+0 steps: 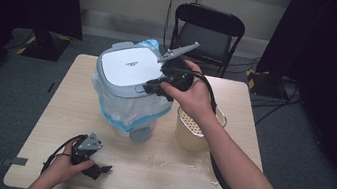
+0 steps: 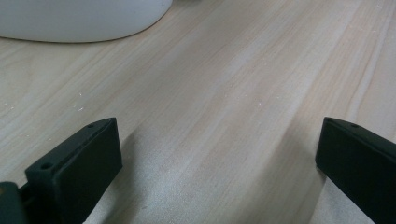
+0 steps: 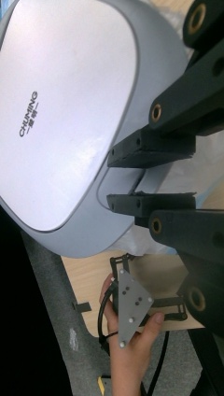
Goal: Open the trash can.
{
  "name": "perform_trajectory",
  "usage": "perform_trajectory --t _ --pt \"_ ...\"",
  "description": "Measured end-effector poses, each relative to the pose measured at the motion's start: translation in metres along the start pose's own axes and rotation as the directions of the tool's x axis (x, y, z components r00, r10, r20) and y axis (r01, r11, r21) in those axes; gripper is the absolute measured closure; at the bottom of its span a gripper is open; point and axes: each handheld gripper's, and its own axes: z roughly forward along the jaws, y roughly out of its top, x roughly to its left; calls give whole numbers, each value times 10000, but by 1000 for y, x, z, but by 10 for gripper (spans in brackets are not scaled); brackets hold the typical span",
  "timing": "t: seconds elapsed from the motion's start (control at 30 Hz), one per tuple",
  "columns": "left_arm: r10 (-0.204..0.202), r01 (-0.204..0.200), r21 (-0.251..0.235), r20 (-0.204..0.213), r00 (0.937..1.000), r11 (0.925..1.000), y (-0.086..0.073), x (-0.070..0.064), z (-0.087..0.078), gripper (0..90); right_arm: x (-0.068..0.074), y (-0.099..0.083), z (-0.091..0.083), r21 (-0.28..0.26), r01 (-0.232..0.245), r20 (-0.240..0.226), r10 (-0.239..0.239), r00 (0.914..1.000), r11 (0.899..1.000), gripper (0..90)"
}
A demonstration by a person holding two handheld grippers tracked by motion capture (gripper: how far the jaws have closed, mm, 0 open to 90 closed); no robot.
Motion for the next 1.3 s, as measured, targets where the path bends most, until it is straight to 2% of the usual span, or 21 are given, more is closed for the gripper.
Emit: perform_trajectory --t 0.17,0.3,0.57,0.63,0.67,1.3 --pt "8 -8 1 -2 10000 10000 0 0 0 0 0 6 8 137 2 216 -5 9998 9999 767" --pt "2 -2 2 -2 10000 10000 0 0 0 0 -3 7 12 74 20 205 -22 9998 10000 783" --pt "32 -32 6 -12 10000 10000 0 0 0 0 -3 8 14 151 451 406 -457 9981 9989 855" --pt "37 -37 7 -10 10000 10000 0 0 0 0 -2 8 13 243 366 400 -376 9985 9990 860" --pt "59 -59 9 -43 10000 10000 0 0 0 0 -2 9 13 279 505 420 -516 9978 9983 863" --pt "5 -5 5 -17 10000 10000 0 0 0 0 -2 10 14 543 789 358 -809 9961 9954 900"
